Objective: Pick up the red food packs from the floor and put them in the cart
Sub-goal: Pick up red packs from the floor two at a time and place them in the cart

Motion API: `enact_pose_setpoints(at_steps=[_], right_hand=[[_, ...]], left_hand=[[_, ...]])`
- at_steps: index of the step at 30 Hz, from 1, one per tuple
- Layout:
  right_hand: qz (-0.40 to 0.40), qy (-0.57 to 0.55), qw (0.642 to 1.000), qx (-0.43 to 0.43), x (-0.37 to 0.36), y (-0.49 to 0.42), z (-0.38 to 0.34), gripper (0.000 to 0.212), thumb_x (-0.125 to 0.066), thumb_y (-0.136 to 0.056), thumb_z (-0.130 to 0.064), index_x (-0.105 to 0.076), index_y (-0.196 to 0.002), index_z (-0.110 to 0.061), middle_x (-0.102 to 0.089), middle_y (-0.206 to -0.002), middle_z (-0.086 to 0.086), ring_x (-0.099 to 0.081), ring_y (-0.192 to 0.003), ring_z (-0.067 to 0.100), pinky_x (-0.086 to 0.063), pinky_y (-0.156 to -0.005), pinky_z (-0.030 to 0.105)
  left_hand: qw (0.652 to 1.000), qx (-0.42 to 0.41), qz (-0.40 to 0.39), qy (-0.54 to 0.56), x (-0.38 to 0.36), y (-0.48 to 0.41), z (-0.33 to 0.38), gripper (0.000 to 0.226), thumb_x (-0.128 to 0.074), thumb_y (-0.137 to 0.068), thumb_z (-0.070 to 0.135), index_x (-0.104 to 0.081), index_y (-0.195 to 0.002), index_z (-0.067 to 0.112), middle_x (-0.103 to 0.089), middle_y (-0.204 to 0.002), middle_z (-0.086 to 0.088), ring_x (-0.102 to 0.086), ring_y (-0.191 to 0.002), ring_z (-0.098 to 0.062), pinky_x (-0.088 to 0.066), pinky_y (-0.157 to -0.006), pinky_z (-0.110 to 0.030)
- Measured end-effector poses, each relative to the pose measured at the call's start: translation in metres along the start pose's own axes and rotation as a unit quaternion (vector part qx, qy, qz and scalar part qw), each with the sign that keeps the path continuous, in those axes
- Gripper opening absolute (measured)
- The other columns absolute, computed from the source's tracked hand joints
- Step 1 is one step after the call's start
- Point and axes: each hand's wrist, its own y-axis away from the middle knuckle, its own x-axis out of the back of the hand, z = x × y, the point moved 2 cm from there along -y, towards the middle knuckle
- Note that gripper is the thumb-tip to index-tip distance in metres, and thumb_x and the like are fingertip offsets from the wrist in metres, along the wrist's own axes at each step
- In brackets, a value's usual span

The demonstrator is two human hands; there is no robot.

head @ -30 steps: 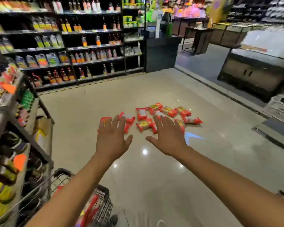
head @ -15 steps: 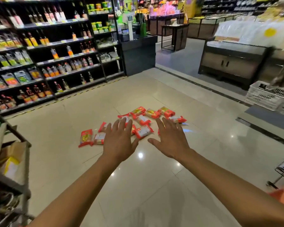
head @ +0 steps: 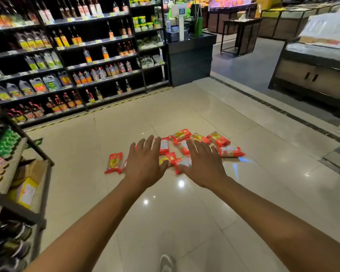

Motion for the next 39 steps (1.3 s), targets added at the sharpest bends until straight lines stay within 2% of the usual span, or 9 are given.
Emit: enact_pose_setpoints(at_steps=[9, 12, 17, 27, 31, 35, 39], right_hand=[[-0.037, 0.055, 0.998, 0.003, -0.023, -0.196, 0.008, 0.09, -0.036, -0.096, -0.074, -0.009, -0.165, -0.022, -0.015, -0.172, 0.009, -0.013, -0.158, 0.03, -0.012, -0.127, 0.053], [-0.041, 0.072, 0.997, 0.0, -0.025, -0.257, 0.009, 0.094, -0.026, -0.092, -0.078, -0.01, -0.165, -0.021, -0.016, -0.172, 0.01, -0.015, -0.158, 0.03, -0.013, -0.127, 0.052], [-0.058, 0.072, 0.996, -0.004, -0.032, -0.347, 0.019, 0.091, -0.038, -0.097, -0.072, -0.006, -0.165, -0.021, -0.016, -0.171, 0.01, -0.014, -0.158, 0.028, -0.01, -0.126, 0.051], [-0.08, 0.046, 0.995, 0.02, -0.084, -0.558, 0.085, 0.091, -0.038, -0.097, -0.072, -0.006, -0.165, -0.02, -0.016, -0.171, 0.011, -0.014, -0.158, 0.028, -0.012, -0.126, 0.05], [-0.119, 0.038, 0.991, 0.039, -0.108, -0.66, 0.12, 0.09, -0.04, -0.097, -0.069, -0.006, -0.165, -0.019, -0.015, -0.171, 0.013, -0.014, -0.158, 0.03, -0.012, -0.125, 0.051], [-0.151, 0.054, 0.984, 0.073, -0.129, -0.751, 0.143, 0.089, -0.04, -0.098, -0.066, -0.004, -0.165, -0.02, -0.013, -0.171, 0.012, -0.012, -0.158, 0.03, -0.011, -0.126, 0.051], [-0.189, 0.057, 0.977, 0.085, -0.182, -0.816, 0.164, 0.089, -0.039, -0.098, -0.067, -0.004, -0.165, -0.02, -0.015, -0.171, 0.011, -0.012, -0.158, 0.029, -0.011, -0.126, 0.051]], left_hand=[[0.999, -0.006, -0.007, 0.043, -0.061, -0.19, -0.06, 0.082, -0.046, -0.097, 0.062, -0.02, -0.162, 0.019, -0.023, -0.169, -0.01, -0.027, -0.153, -0.034, -0.021, -0.123, -0.053], [0.999, -0.018, -0.013, 0.035, -0.068, -0.253, -0.08, 0.082, -0.044, -0.098, 0.061, -0.018, -0.162, 0.018, -0.02, -0.17, -0.01, -0.024, -0.153, -0.034, -0.019, -0.124, -0.052], [0.999, -0.018, -0.01, 0.031, -0.079, -0.339, -0.105, 0.08, -0.044, -0.098, 0.06, -0.021, -0.161, 0.016, -0.024, -0.168, -0.011, -0.027, -0.152, -0.035, -0.021, -0.123, -0.053], [0.999, -0.002, -0.035, -0.008, -0.153, -0.536, -0.119, 0.082, -0.044, -0.096, 0.062, -0.02, -0.161, 0.016, -0.024, -0.168, -0.01, -0.027, -0.152, -0.034, -0.019, -0.124, -0.053], [0.997, 0.02, -0.074, -0.013, -0.184, -0.626, -0.121, 0.081, -0.047, -0.095, 0.059, -0.024, -0.159, 0.015, -0.027, -0.167, -0.011, -0.029, -0.15, -0.035, -0.022, -0.122, -0.053], [0.994, 0.037, -0.098, -0.013, -0.218, -0.701, -0.128, 0.08, -0.046, -0.096, 0.058, -0.022, -0.16, 0.015, -0.023, -0.168, -0.011, -0.025, -0.153, -0.035, -0.017, -0.125, -0.053], [0.991, 0.04, -0.129, -0.008, -0.272, -0.754, -0.135, 0.078, -0.047, -0.096, 0.055, -0.023, -0.159, 0.014, -0.023, -0.168, -0.012, -0.024, -0.153, -0.035, -0.018, -0.125, -0.053]])
